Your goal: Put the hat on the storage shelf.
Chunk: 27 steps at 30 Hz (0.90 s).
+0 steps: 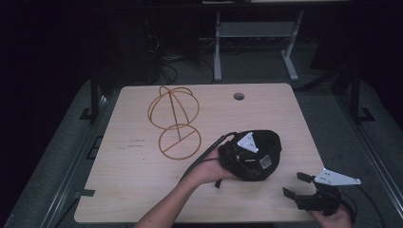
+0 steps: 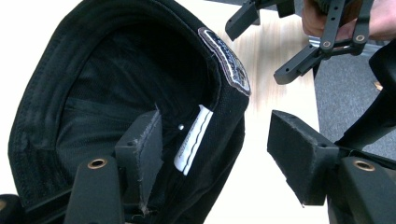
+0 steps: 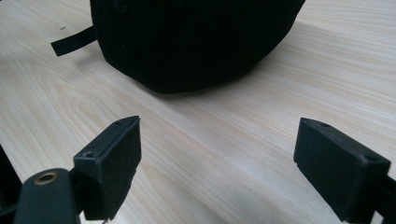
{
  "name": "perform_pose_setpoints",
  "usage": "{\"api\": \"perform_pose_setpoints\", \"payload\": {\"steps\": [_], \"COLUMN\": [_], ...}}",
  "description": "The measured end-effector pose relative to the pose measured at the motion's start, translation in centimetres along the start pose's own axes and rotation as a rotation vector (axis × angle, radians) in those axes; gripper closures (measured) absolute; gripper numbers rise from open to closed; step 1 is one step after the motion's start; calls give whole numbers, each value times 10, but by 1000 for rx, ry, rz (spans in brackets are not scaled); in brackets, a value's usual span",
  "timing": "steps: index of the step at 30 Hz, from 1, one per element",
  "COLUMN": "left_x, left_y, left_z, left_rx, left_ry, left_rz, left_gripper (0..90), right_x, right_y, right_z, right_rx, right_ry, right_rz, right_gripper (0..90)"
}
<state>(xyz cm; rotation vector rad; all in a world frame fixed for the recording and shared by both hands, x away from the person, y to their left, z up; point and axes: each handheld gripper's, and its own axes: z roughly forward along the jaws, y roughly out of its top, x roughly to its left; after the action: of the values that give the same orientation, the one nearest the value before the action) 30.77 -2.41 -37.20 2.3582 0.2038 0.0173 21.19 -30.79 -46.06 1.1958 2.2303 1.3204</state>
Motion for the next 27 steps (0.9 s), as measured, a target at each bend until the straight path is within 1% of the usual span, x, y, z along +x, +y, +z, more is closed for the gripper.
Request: {"api": "perform_pose_setpoints", "payload": {"steps": [2, 4, 6, 7, 9, 11, 12, 16, 17, 18, 19, 21, 23, 27], "left_x": [0, 0, 0, 1, 1, 0, 1, 0, 0, -1, -1, -1, -2, -1], "left_y": [0, 0, 0, 0, 0, -1, -1, -1, -1, -1, -1, -1, -1, 0], "left_z": [3, 5, 7, 9, 10, 11, 11, 10, 10, 10, 11, 12, 12, 12], "left_rx": [10, 23, 34, 37, 36, 36, 39, 37, 37, 39, 41, 48, 46, 47], "left_ry": [-1, 1, -6, -5, -8, -15, -16, -10, -9, -11, -16, -23, -30, -45], "left_rz": [5, 10, 14, 15, 16, 15, 21, 27, 29, 29, 32, 40, 40, 53], "left_gripper": [395, 402, 424, 450, 460, 504, 520, 563, 578, 613, 613, 655, 690, 769], "right_x": [0, 0, 0, 0, 0, -1, -1, -2, -2, -2, -2, -2, -1, 0], "right_y": [0, 0, 0, 0, 0, 0, 0, 0, 0, -1, -1, -2, -2, -2], "right_z": [1, 1, 1, 1, 1, 2, 2, 4, 4, 3, 3, 2, 1, 2], "right_rx": [2, 2, 3, 5, 5, -2, -2, 4, 6, 2, 2, -2, -8, -14], "right_ry": [-1, -2, 0, -3, -4, -8, -8, -6, 0, 14, 14, 21, 18, 11], "right_rz": [1, 1, 0, -5, -5, 4, 7, 14, 20, 25, 25, 17, 17, 12], "right_gripper": [146, 146, 146, 146, 146, 146, 146, 147, 146, 146, 146, 146, 146, 146]}}
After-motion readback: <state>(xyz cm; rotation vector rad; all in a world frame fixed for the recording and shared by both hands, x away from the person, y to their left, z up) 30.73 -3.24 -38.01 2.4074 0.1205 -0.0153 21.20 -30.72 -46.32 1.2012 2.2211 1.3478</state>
